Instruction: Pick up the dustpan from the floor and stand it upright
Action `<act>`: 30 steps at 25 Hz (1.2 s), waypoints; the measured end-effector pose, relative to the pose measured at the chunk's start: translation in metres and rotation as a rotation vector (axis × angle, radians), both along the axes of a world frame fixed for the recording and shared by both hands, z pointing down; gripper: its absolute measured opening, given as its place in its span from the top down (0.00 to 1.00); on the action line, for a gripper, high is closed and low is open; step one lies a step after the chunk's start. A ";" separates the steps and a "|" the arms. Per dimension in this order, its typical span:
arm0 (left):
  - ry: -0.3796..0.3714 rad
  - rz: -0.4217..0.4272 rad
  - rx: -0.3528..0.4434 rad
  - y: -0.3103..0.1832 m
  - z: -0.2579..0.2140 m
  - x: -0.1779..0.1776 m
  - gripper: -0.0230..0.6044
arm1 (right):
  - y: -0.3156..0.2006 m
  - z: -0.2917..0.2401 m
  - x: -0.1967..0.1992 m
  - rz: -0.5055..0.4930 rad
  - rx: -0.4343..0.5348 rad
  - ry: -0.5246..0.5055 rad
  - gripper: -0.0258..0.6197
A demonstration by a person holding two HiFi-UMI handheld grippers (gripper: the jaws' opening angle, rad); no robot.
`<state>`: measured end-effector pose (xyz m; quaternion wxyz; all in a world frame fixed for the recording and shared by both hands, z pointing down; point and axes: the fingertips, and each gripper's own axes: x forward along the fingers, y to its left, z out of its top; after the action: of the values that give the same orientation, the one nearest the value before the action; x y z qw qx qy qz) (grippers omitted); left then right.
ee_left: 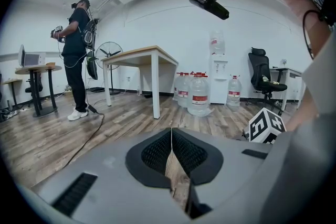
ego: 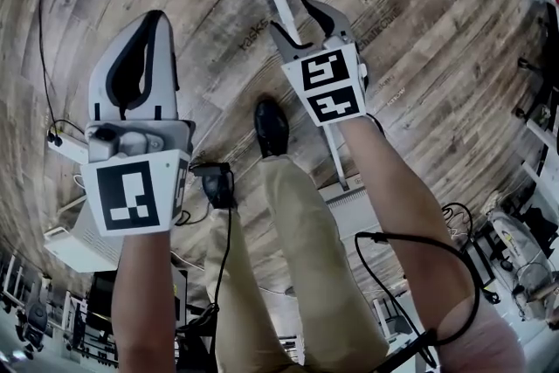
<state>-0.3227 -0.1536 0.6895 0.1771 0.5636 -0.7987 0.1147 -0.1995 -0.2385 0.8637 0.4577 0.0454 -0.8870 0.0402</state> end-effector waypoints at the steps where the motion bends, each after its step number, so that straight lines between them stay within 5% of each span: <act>1: -0.001 -0.001 0.002 -0.001 0.001 -0.001 0.94 | -0.001 0.003 -0.002 0.000 0.000 0.001 0.58; 30: 0.038 -0.024 -0.032 0.003 0.053 -0.004 0.94 | 0.002 0.087 0.003 0.013 -0.056 0.111 0.63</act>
<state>-0.3272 -0.1501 0.7420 0.2023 0.5533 -0.7999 0.1145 -0.1963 -0.2365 0.9508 0.5071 0.0405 -0.8584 0.0656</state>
